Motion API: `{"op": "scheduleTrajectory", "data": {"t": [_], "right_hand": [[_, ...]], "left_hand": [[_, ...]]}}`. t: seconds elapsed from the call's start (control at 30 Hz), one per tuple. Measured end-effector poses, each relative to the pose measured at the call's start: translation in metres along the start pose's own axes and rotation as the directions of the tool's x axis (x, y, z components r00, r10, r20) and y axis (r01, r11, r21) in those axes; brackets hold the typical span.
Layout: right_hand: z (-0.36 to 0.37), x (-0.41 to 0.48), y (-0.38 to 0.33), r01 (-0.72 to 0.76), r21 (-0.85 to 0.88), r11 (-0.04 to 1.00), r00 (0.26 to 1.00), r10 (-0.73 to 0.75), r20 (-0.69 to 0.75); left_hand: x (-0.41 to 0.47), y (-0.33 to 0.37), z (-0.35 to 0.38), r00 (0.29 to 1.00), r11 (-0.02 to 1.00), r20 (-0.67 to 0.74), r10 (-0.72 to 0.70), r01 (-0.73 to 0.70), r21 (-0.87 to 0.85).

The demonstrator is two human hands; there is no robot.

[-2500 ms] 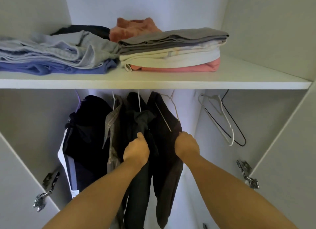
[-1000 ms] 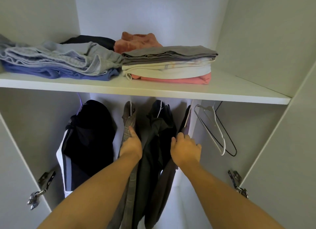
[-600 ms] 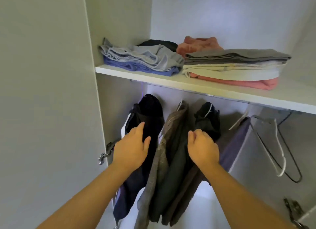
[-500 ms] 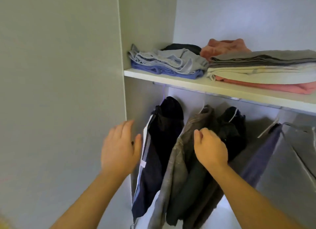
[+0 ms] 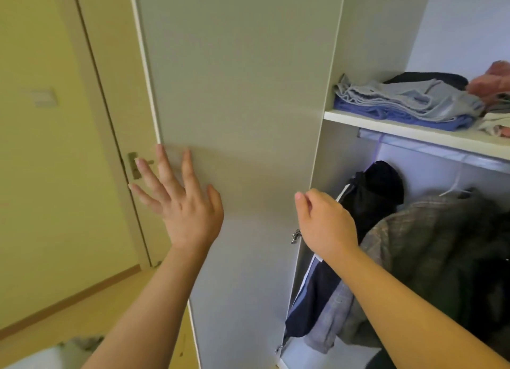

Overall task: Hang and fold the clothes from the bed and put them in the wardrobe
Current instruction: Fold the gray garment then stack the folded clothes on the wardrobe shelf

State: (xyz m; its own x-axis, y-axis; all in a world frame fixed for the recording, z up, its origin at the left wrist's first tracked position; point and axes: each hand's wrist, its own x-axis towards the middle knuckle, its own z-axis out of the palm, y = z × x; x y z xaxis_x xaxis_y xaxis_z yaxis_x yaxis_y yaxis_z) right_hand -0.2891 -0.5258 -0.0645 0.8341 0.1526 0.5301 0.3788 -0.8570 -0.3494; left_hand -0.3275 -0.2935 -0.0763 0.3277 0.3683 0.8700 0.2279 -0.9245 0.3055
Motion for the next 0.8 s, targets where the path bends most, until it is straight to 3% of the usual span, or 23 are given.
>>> {"op": "scheduleTrajectory", "data": {"t": [0.1,0.23,0.33,0.43,0.6,0.67,0.77,0.8], "right_hand": [[0.001,-0.006,-0.012,0.009,0.046,0.999,1.0,-0.01,0.006],[-0.004,-0.014,-0.021,-0.027,0.114,0.993,0.999,0.032,-0.037],[-0.005,-0.02,-0.018,-0.111,0.194,0.975,0.99,0.126,-0.069],[-0.004,-0.034,-0.006,-0.22,0.303,0.927,0.972,0.235,-0.013],[-0.015,-0.055,0.01,-0.402,0.445,0.801,0.913,0.389,0.125],[-0.025,-0.066,0.021,-0.462,0.491,0.738,0.885,0.413,0.213],[-0.044,-0.09,0.046,-0.542,0.678,0.496,0.823,0.478,0.308],[-0.05,-0.099,0.055,-0.563,0.682,0.468,0.802,0.511,0.311]], "left_hand": [[0.0,0.006,-0.013,0.999,0.972,0.044,0.017,-0.007,-0.235],[-0.006,0.019,-0.036,0.999,0.927,-0.008,-0.032,0.027,-0.373],[-0.025,0.029,-0.054,0.993,0.88,-0.113,0.038,-0.087,-0.467],[-0.045,0.038,-0.073,0.977,0.725,-0.128,0.168,-0.211,-0.655],[-0.071,0.086,-0.09,0.825,0.535,-0.219,0.522,-0.516,-0.669],[-0.078,0.111,-0.088,0.786,0.48,-0.258,0.562,-0.564,-0.672],[-0.088,0.148,-0.077,0.751,0.404,-0.285,0.596,-0.587,-0.701],[-0.09,0.161,-0.073,0.735,0.391,-0.286,0.615,-0.599,-0.698]]}}
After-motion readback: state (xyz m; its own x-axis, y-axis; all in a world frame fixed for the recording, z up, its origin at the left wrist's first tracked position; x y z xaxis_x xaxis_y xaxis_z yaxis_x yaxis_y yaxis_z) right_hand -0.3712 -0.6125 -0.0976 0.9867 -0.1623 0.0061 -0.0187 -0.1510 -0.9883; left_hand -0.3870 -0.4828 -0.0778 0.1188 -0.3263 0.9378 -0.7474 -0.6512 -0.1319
